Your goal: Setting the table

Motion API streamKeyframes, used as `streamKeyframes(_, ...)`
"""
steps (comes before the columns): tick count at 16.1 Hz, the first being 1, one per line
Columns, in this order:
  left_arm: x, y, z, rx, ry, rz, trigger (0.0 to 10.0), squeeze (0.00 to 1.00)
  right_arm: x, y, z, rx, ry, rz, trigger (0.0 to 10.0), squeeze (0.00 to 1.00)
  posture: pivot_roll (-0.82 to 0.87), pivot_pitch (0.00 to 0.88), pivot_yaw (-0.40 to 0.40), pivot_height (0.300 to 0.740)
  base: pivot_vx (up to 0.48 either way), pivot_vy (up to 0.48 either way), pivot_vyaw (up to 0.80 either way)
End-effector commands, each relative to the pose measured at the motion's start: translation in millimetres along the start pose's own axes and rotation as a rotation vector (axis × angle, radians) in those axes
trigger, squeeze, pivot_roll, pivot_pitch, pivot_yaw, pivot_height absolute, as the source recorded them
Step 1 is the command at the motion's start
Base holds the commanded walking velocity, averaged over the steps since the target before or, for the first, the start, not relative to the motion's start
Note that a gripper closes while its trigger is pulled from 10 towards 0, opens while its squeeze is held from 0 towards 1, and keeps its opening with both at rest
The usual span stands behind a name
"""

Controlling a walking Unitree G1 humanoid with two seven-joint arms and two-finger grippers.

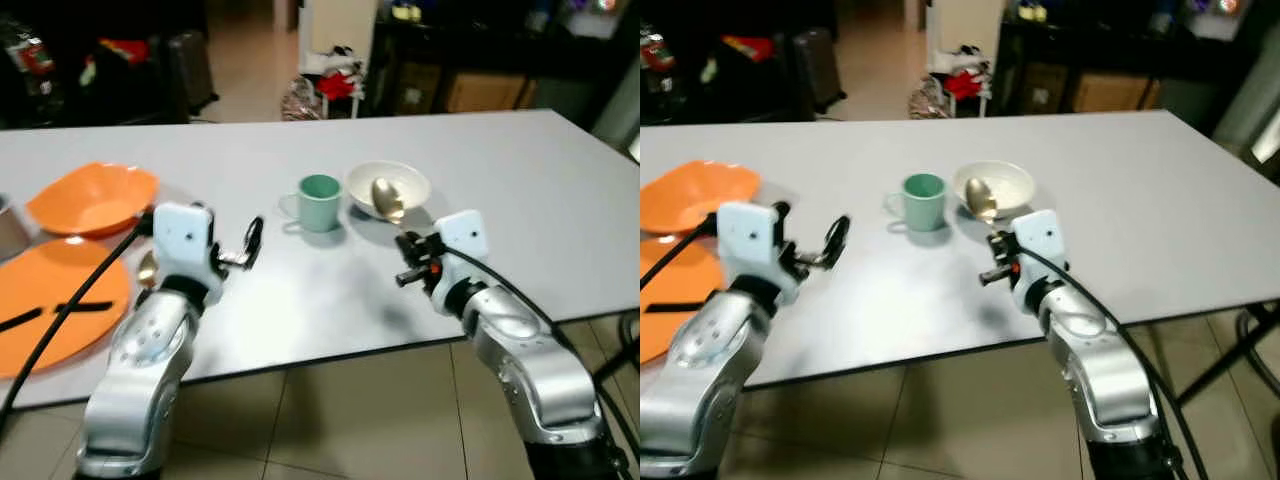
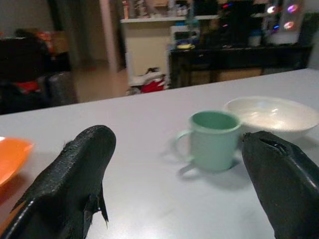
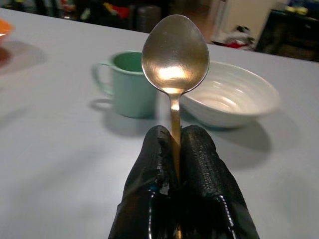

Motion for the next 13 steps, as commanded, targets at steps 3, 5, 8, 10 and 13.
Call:
streamKeyframes(3, 2.7, 3.3, 3.8, -0.03, 0.008, 0.002, 10.0, 0.0, 4.1, 4.2, -2.6, -0.034, 0.022, 0.004, 10.0, 0.0, -0.08, 0.0, 0.002, 0.74, 0.291, 0.0, 0.0)
streamKeyframes(5, 2.3, 1.2, 2.6, -0.033, 0.002, 0.014, 10.0, 0.0, 5.4, 5.7, -3.0, -0.063, 0.041, 0.022, 10.0, 0.0, -0.07, 0.0, 0.007, 0.74, 0.289, 0.0, 0.0)
streamKeyframes(8, 3.1, 0.9, 2.2, -0.028, 0.006, 0.016, 10.0, 0.0, 4.8, 5.6, -1.5, -0.054, 0.041, 0.024, 10.0, 0.0, -0.05, 0.0, -0.004, 0.74, 0.289, 0.0, 0.0)
streamKeyframes(10, 1.9, -0.6, 0.6, -0.024, 0.003, 0.02, 10.0, 0.0, 4.7, 2.1, -0.1, -0.039, 0.045, 0.022, 10.0, 0.0, -0.05, 0.0, -0.004, 0.74, 0.289, 0.0, 0.0)
streamKeyframes(13, 2.4, -2.3, 0.9, -0.018, 0.005, 0.023, 10.0, 0.0, 4.2, 3.6, -0.4, -0.05, 0.048, 0.031, 10.0, 0.0, -0.05, 0.0, -0.002, 0.74, 0.29, 0.0, 0.0)
Point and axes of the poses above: a point about 5 cm out from each wrist's last joint towards the gripper, its own z axis pointing out of the wrist towards the gripper, its own x axis along the axis of the wrist's last joint, y = z × x, the point moved 2 cm from there along z, pointing out of the wrist towards the gripper, and after that the axes turned 12 degrees about -z, right-handed, at the moved point
